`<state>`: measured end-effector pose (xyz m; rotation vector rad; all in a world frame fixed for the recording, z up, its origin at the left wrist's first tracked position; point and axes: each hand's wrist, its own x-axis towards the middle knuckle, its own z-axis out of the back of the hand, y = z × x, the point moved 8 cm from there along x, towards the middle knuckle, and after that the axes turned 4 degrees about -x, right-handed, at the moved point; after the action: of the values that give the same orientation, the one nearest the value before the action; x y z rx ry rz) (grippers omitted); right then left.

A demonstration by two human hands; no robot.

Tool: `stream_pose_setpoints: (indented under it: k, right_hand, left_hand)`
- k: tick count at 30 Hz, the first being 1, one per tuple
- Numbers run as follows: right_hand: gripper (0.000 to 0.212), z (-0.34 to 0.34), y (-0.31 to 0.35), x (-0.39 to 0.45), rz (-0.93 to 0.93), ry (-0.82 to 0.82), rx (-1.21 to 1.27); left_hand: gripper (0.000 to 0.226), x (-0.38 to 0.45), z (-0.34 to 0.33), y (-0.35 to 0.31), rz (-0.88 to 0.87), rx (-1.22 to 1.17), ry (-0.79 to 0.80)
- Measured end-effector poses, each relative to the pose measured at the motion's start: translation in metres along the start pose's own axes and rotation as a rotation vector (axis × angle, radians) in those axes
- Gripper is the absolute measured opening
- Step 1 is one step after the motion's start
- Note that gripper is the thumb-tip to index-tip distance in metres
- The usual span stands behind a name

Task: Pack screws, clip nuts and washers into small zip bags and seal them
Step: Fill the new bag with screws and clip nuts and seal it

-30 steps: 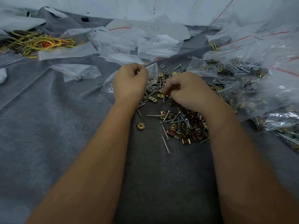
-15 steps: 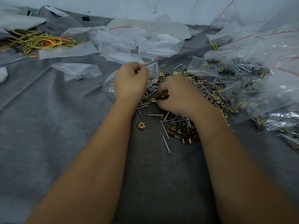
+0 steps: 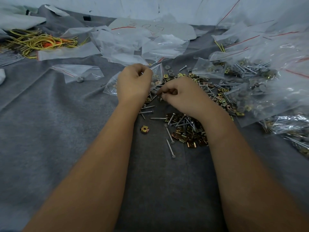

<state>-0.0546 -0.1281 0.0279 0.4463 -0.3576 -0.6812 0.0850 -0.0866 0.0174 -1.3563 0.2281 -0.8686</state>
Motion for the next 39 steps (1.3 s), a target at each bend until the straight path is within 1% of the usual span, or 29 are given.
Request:
stream_pose_setpoints:
  k: [3, 5, 7, 10, 12, 15, 18, 21, 23, 26, 29, 31, 33, 34, 37, 39]
  right_hand:
    - [0.024, 0.005, -0.001, -0.001, -0.005, -0.039, 0.12]
    - [0.026, 0.008, -0.004, -0.001, -0.021, -0.078, 0.089]
    - [0.026, 0.008, -0.005, 0.0, -0.026, -0.068, -0.038]
    - [0.031, 0.003, -0.004, 0.001, 0.012, 0.006, -0.363]
    - [0.027, 0.003, -0.002, 0.001, 0.019, 0.02, -0.442]
    - [0.021, 0.0, 0.004, 0.0, 0.04, 0.04, -0.343]
    - [0.013, 0.001, 0.006, -0.002, 0.031, 0.008, -0.15]
    - [0.014, 0.008, 0.002, -0.003, -0.001, -0.068, 0.041]
    - [0.016, 0.014, 0.001, -0.004, -0.004, -0.137, 0.1]
    - [0.02, 0.025, 0.001, -0.006, 0.0, -0.287, 0.168]
    - [0.016, 0.033, 0.003, -0.008, 0.017, -0.435, 0.169]
    - [0.018, 0.032, 0.006, -0.008, 0.031, -0.473, 0.155]
    - [0.026, 0.031, 0.008, -0.008, 0.036, -0.479, 0.131]
    - [0.027, 0.032, 0.007, -0.008, 0.032, -0.49, 0.119]
    - [0.02, 0.041, 0.0, -0.011, -0.015, -0.512, 0.061]
    - [0.024, 0.041, -0.009, -0.01, -0.084, -0.424, -0.007]
  left_hand:
    - [0.02, 0.0, 0.001, -0.001, -0.001, -0.008, -0.001]
    - [0.02, 0.0, 0.001, -0.001, 0.004, -0.014, -0.004]
    - [0.02, 0.0, 0.002, 0.0, 0.009, -0.014, -0.007]
    - [0.02, -0.001, 0.002, 0.0, 0.013, -0.02, -0.004]
    - [0.02, -0.001, 0.001, 0.0, 0.014, -0.02, -0.004]
    - [0.02, -0.001, 0.001, -0.001, 0.009, -0.013, -0.006]
    - [0.018, 0.0, 0.001, 0.0, 0.005, -0.014, -0.005]
    - [0.018, 0.001, 0.001, 0.0, 0.006, -0.016, -0.01]
    - [0.018, 0.001, 0.001, 0.001, 0.007, -0.024, -0.014]
    - [0.018, 0.0, 0.0, 0.0, -0.004, -0.045, -0.005]
    - [0.018, -0.002, -0.005, -0.005, -0.045, -0.038, 0.047]
    - [0.02, -0.005, -0.009, -0.01, -0.09, -0.034, 0.098]
    - [0.019, -0.006, -0.011, -0.012, -0.112, -0.021, 0.114]
    - [0.019, -0.005, -0.01, -0.011, -0.106, -0.021, 0.103]
    - [0.018, -0.001, -0.001, -0.005, -0.069, -0.032, 0.013]
    - [0.017, 0.0, 0.003, -0.004, -0.062, -0.035, -0.032]
